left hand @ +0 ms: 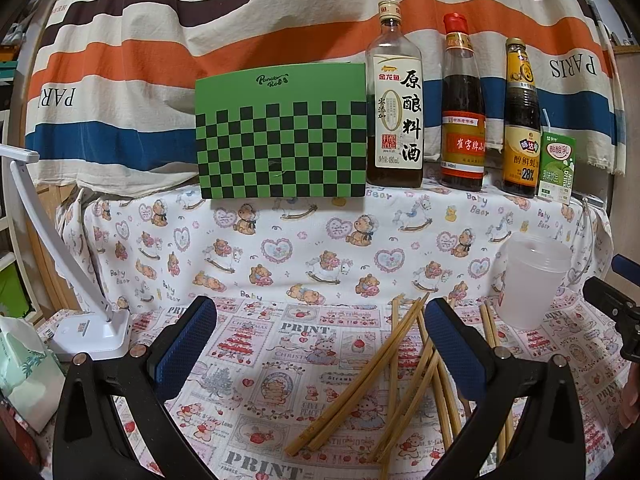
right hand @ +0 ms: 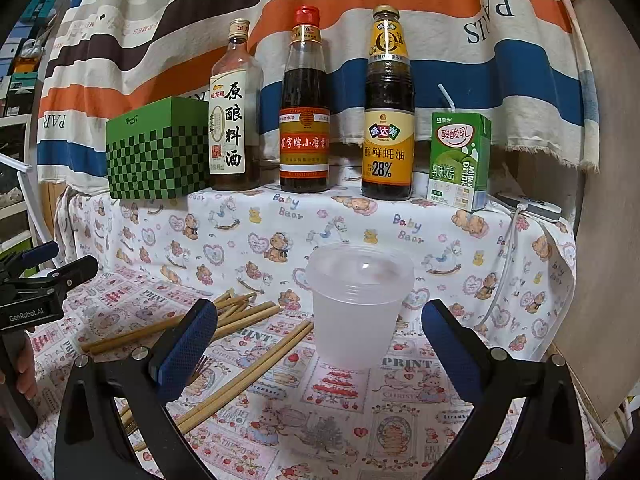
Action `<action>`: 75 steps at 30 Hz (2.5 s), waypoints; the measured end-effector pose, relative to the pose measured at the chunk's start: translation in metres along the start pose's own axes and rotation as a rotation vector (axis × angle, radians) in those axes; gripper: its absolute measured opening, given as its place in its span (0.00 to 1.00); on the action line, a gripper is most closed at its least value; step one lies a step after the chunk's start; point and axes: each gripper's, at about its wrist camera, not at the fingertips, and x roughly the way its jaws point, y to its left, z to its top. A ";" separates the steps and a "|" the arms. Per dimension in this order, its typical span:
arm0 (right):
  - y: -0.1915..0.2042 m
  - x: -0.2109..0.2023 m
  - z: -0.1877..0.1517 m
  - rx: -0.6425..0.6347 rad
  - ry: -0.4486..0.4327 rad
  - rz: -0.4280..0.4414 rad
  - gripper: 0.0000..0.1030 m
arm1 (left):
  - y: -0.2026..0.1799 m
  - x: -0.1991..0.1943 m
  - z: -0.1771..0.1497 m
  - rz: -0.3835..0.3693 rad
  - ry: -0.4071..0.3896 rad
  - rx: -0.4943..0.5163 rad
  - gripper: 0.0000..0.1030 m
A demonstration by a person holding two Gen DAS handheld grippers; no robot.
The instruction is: Organize utensils
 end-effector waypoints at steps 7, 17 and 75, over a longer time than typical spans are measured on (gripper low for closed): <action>0.000 0.000 0.000 0.001 0.000 -0.002 1.00 | 0.000 0.000 0.000 0.000 0.000 0.000 1.00; -0.003 0.000 -0.001 0.005 0.001 -0.013 1.00 | 0.000 0.000 0.000 -0.001 0.001 0.000 1.00; -0.024 -0.016 0.004 0.159 -0.037 -0.166 0.89 | 0.055 0.008 0.012 0.024 0.109 -0.155 0.99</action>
